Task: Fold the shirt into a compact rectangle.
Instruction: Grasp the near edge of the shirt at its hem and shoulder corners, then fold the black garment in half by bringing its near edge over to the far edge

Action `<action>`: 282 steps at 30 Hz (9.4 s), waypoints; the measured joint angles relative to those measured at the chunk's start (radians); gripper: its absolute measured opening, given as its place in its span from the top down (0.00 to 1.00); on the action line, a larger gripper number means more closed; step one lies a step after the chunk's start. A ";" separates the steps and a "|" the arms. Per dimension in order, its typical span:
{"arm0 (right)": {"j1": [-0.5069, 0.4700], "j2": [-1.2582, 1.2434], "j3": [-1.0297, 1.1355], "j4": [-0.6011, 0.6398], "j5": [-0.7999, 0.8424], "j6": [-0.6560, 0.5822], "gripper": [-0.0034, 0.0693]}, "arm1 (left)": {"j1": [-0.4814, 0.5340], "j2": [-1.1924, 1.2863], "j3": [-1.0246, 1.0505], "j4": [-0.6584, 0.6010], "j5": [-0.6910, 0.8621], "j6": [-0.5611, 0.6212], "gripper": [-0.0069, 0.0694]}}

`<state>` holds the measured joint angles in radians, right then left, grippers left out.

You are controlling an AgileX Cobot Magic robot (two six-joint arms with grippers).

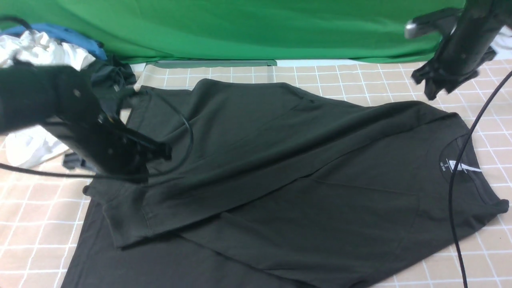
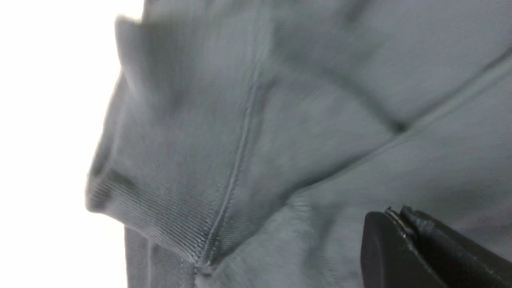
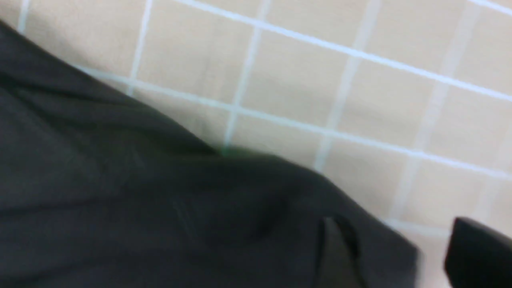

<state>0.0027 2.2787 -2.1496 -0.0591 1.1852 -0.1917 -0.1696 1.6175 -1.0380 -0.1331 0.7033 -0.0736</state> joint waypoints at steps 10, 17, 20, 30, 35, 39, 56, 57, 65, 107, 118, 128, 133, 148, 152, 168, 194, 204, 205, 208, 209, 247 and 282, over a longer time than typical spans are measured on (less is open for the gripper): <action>0.001 -0.401 0.324 0.219 0.022 -0.016 0.84 | 0.000 -0.283 0.073 0.042 0.091 0.006 0.89; 0.071 -0.572 0.767 0.244 -0.042 -0.024 0.78 | 0.000 -0.322 0.168 -0.004 0.154 0.014 0.89; 0.126 -0.572 0.899 0.244 -0.186 -0.066 0.51 | 0.000 -0.326 0.222 -0.028 0.116 0.020 0.89; 0.165 -0.420 0.960 0.182 -0.314 -0.123 0.20 | 0.000 -0.326 0.260 -0.046 0.090 0.056 0.89; 0.165 -0.372 0.959 0.161 -0.307 -0.124 0.26 | 0.000 -0.326 0.260 -0.049 0.082 0.057 0.89; 0.165 -0.370 0.957 0.157 -0.255 -0.135 0.64 | 0.000 -0.326 0.260 -0.049 0.082 0.057 0.89; 0.165 -0.483 0.960 0.130 0.013 -0.153 0.83 | 0.000 -0.326 0.260 -0.051 0.101 0.083 0.89; 0.165 -0.487 0.960 0.130 0.013 -0.153 0.83 | 0.000 -0.326 0.260 -0.051 0.107 0.084 0.89; 0.165 -0.524 0.961 0.090 0.016 -0.128 0.83 | 0.000 -0.326 0.260 -0.051 0.149 0.095 0.89; 0.312 -0.008 0.064 0.219 -0.294 -0.152 0.26 | 0.000 -0.326 0.149 -0.092 0.161 0.099 0.89; 0.358 0.173 0.003 0.214 -0.542 -0.201 0.24 | 0.000 -0.326 0.149 -0.085 0.162 0.074 0.89; 0.357 0.226 0.003 0.091 -0.658 -0.118 0.76 | 0.000 -0.326 0.149 -0.083 0.164 0.074 0.89; 0.337 0.226 0.003 0.071 -0.731 -0.097 0.90 | 0.000 -0.326 0.149 -0.082 0.186 0.074 0.89; 0.278 0.225 -0.007 0.059 -0.770 -0.071 0.57 | 0.000 -0.326 0.149 -0.083 0.199 0.074 0.89; 0.284 0.191 -0.063 0.059 -0.529 -0.070 0.30 | 0.000 -0.339 0.149 -0.083 0.211 0.065 0.89; 0.272 -0.368 0.185 0.288 0.023 -0.084 0.90 | 0.000 -0.624 0.425 0.170 0.462 -0.137 0.89; 0.302 -0.990 0.900 0.343 -0.132 -0.178 0.90 | 0.268 -0.413 0.503 0.038 0.165 0.166 0.50; 0.302 -0.990 0.900 0.346 -0.166 -0.179 0.90 | 0.221 -0.361 0.518 -0.016 0.130 0.282 0.22; 0.302 -0.990 0.900 0.346 -0.170 -0.179 0.90 | 0.215 -0.333 0.518 -0.012 0.129 0.282 0.22; 0.302 -0.990 0.900 0.346 -0.179 -0.179 0.90 | 0.209 -0.267 0.518 0.006 0.129 0.259 0.22; 0.302 -0.990 0.900 0.346 -0.181 -0.181 0.90 | 0.209 -0.244 0.518 0.017 0.129 0.247 0.22; 0.551 -0.958 1.372 0.267 -0.372 -0.275 0.24 | 0.209 -0.576 0.426 0.115 0.399 0.050 0.88; 0.841 -0.766 1.389 0.111 -0.565 -0.259 0.83 | 0.209 -0.576 0.286 0.010 0.432 0.056 0.88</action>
<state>0.8433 1.5130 -0.7602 0.0520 0.6204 -0.4510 0.0389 1.0411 -0.7524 -0.1227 1.1354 -0.0174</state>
